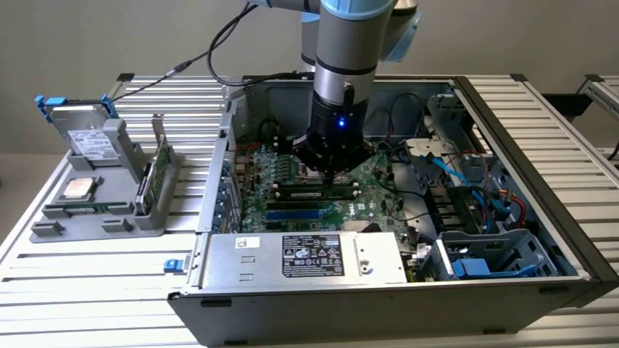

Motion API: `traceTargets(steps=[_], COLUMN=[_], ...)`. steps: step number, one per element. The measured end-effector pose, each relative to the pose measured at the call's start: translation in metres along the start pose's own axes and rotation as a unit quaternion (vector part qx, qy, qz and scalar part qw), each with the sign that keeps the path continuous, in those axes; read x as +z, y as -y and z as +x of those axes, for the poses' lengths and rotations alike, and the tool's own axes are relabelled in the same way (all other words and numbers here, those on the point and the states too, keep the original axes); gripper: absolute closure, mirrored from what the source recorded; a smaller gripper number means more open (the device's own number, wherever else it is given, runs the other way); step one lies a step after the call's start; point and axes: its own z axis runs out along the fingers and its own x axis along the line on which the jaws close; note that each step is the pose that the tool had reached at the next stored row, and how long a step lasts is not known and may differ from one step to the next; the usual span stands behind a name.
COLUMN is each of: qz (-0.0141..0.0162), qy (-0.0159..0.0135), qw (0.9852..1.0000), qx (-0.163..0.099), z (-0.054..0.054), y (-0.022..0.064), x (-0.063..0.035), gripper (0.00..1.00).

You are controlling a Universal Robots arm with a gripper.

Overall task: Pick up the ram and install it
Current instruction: 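Press down the ram until it locks into place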

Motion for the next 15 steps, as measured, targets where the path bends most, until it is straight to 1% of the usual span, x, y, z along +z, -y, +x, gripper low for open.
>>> traceTargets(steps=[5,8,15], qz=[-0.0008,-0.0031,-0.0031], qy=[0.0001,0.0,-0.0001], qw=[1.0,1.0,1.0], qx=[0.0,0.0,0.0], z=[0.0071,0.0092,0.0093], y=[0.0009,0.0018,0.0018], x=[-0.0002,-0.0006,-0.0006], gripper=[0.9,0.9,0.9])
